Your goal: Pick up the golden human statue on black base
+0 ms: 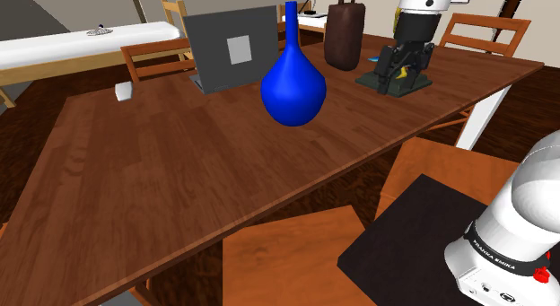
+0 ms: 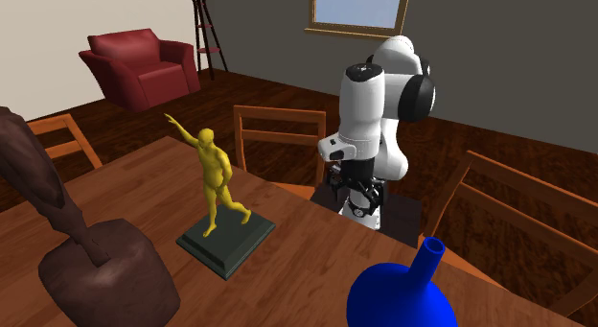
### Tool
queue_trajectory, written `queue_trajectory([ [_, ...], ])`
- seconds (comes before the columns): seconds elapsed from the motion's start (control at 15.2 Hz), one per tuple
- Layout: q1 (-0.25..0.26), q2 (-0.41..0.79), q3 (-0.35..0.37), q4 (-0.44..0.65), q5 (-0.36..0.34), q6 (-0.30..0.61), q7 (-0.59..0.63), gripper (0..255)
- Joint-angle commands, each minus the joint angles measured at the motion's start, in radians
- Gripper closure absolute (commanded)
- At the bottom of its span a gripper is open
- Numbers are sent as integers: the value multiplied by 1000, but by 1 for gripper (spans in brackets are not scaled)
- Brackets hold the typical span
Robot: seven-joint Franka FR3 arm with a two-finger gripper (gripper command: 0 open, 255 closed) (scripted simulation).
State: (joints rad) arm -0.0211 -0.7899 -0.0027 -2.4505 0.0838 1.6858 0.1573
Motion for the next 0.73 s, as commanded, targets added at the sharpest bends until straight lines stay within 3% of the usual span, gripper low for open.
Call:
queue_trajectory([
  [0.0, 0, 0, 0, 0, 0, 0, 0, 0],
  [0.66, -89, 195, -154, 115, -129, 107, -158, 0],
])
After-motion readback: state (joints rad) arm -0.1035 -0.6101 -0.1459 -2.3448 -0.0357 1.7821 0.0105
